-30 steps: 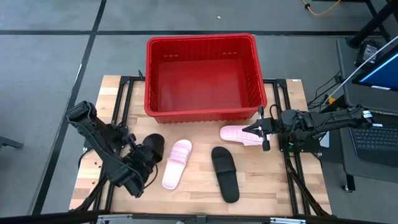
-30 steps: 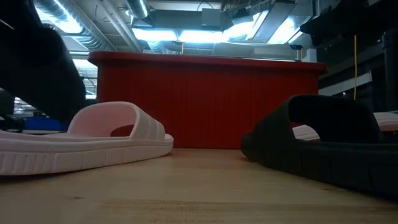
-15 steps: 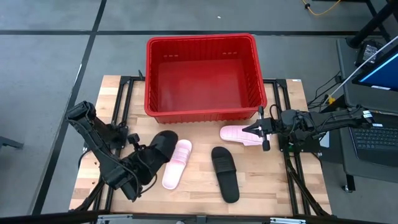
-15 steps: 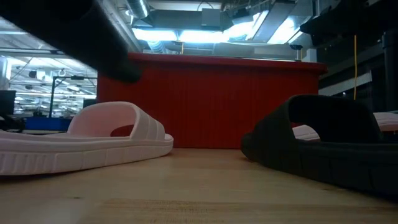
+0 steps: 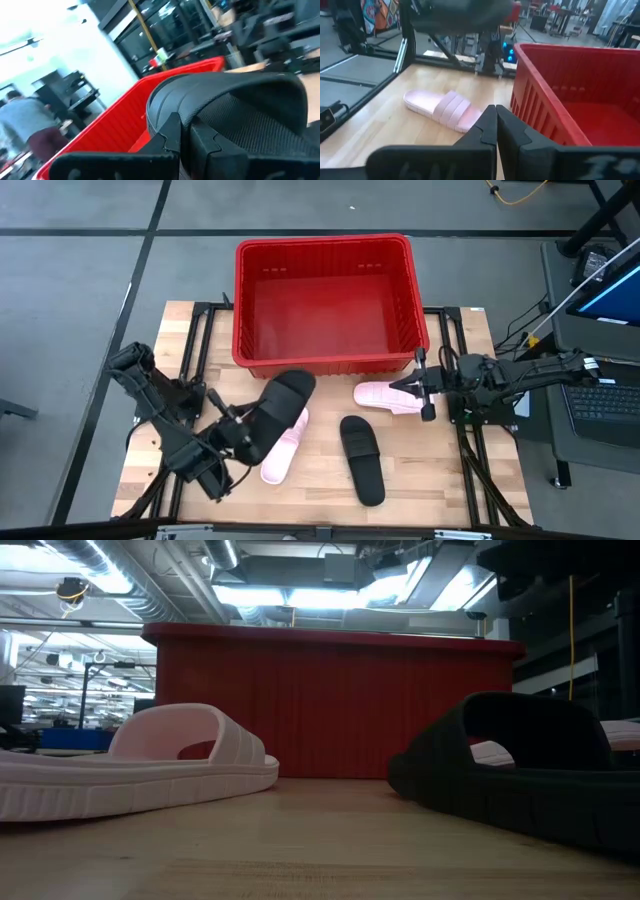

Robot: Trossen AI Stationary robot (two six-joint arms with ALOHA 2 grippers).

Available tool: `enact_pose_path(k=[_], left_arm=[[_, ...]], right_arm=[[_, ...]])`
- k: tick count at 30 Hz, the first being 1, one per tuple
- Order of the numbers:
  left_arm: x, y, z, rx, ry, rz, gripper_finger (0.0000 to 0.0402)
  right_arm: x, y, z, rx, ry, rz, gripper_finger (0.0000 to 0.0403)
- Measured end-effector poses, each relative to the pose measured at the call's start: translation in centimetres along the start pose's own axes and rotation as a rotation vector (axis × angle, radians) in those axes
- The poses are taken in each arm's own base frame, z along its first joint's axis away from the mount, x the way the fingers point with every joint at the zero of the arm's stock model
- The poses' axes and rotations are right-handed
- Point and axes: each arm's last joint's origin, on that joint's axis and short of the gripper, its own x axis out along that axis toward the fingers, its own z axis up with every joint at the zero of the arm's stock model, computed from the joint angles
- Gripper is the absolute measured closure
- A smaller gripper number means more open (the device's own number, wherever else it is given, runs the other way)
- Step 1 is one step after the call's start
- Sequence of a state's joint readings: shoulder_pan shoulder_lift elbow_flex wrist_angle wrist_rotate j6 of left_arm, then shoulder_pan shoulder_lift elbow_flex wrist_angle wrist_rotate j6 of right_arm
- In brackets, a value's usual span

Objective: Pick and place slides into bin
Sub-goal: Put the top black slipper into the red bin

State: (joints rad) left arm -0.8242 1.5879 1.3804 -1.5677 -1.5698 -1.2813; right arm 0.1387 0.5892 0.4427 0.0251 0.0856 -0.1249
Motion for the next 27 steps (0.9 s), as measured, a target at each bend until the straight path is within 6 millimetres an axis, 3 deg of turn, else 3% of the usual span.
enact_pose_path(k=[14,22,27], left_arm=[[7.6,1.4,-0.8,-0.119,0.124,0.265,0.0398],[11.2,3.3,-1.7,-0.146,0.183,0.409,0.0396],[12.8,5.2,-1.9,-0.178,0.210,0.492,0.0395]], right_arm=[[0.3,0.0,-0.2,0.017,-0.003,-0.001,0.0397],[0.0,-0.3,1.8,-0.151,-0.204,-0.050,0.0397],[-0.2,-1.0,2.7,-0.170,-0.225,-0.121,0.0397]])
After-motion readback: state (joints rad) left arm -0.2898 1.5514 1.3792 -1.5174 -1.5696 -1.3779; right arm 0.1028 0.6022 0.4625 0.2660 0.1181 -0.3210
